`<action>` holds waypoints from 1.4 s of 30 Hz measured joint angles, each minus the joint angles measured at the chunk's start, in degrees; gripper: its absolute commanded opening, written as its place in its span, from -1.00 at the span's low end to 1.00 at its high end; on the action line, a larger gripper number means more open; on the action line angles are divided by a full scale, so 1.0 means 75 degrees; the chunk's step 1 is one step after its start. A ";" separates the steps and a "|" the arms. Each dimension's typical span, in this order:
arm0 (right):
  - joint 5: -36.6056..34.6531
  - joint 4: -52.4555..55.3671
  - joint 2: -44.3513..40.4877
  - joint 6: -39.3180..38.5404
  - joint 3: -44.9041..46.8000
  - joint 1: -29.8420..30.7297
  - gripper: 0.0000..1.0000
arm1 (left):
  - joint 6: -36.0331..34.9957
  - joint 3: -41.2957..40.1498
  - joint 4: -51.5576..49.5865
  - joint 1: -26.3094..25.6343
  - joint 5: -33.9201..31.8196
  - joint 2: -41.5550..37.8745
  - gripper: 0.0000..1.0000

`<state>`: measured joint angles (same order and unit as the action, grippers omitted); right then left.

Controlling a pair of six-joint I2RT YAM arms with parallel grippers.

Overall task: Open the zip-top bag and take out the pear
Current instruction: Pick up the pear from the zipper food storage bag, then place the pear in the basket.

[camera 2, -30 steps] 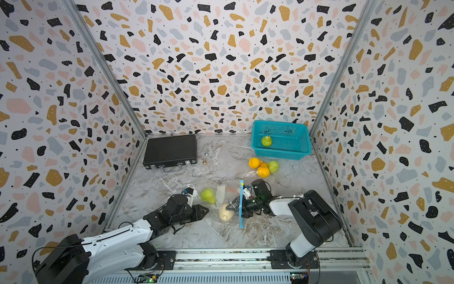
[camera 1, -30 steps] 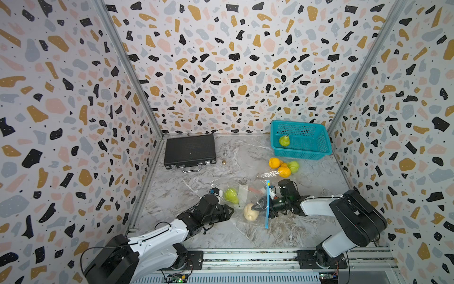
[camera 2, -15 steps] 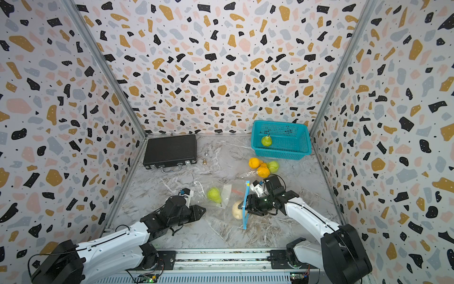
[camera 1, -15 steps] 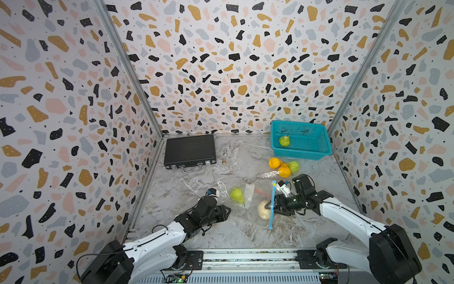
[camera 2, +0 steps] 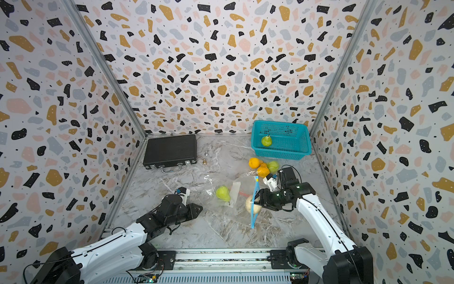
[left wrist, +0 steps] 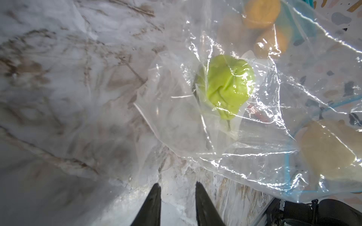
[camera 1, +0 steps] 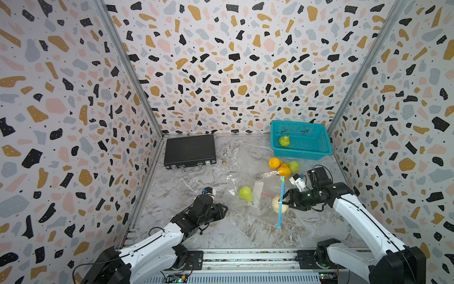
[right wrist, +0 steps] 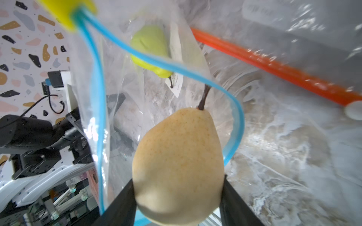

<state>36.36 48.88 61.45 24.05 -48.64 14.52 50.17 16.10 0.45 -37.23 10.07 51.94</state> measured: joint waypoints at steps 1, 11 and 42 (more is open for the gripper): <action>-0.0230 0.0169 0.0015 -0.0079 -0.0137 -0.0003 -0.05 | -0.0032 0.0003 -0.0041 0.0026 0.0012 -0.0029 -0.37; -0.2661 0.1550 0.0571 -0.0851 -0.1824 -0.0090 -0.01 | -0.0425 0.0125 -0.0283 0.0472 0.0265 -0.0117 -0.37; -0.3348 -0.0300 0.9107 -0.0329 -1.0372 -0.2757 0.80 | -0.1102 0.1862 -0.0370 0.1580 0.1661 0.0475 0.65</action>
<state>11.25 46.63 129.75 21.58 -126.43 -6.15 41.91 30.06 -2.33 -25.39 22.52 55.51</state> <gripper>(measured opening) 0.895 0.777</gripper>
